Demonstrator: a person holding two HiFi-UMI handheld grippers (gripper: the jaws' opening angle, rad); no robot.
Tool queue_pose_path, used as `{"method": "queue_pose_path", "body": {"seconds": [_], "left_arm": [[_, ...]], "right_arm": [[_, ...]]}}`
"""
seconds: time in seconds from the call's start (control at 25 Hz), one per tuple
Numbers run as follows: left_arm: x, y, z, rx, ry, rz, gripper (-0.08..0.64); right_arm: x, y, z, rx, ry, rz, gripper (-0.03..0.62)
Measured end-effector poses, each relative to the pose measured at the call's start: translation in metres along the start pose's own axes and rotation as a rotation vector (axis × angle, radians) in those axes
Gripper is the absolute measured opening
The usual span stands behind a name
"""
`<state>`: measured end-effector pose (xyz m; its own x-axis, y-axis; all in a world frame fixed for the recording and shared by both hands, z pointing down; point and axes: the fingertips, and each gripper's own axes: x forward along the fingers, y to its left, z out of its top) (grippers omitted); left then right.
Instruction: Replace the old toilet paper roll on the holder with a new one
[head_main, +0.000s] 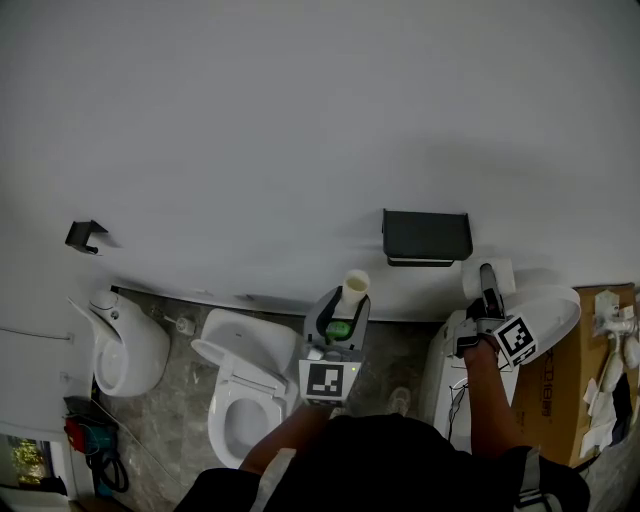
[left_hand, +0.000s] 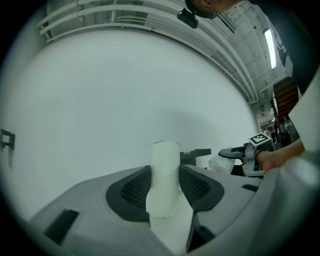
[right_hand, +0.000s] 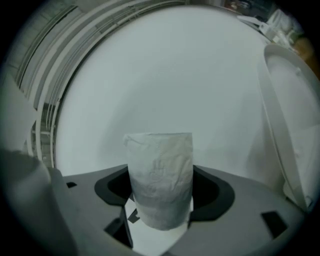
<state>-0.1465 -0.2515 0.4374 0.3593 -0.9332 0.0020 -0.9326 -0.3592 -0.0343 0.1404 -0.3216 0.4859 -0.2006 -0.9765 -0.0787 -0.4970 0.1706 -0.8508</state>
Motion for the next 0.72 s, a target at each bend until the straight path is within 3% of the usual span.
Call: {"method": "queue_pose_path", "body": {"seconds": [0.2,0.4,0.72], "left_arm": [[-0.003,0.011,-0.007,0.018,0.034,0.027,0.175],[-0.01,0.016,-0.01,0.049,0.052,0.023,0.175],[-0.021,0.027,-0.015,0.052,0.081,0.047,0.175]], "right_arm": [[0.011,-0.014,-0.007,0.217,-0.026,-0.023,0.318],[0.022,-0.025,-0.018,0.365,-0.042,-0.042,0.318],[0.033,-0.031,-0.026,0.494,-0.077,-0.031,0.318]]}}
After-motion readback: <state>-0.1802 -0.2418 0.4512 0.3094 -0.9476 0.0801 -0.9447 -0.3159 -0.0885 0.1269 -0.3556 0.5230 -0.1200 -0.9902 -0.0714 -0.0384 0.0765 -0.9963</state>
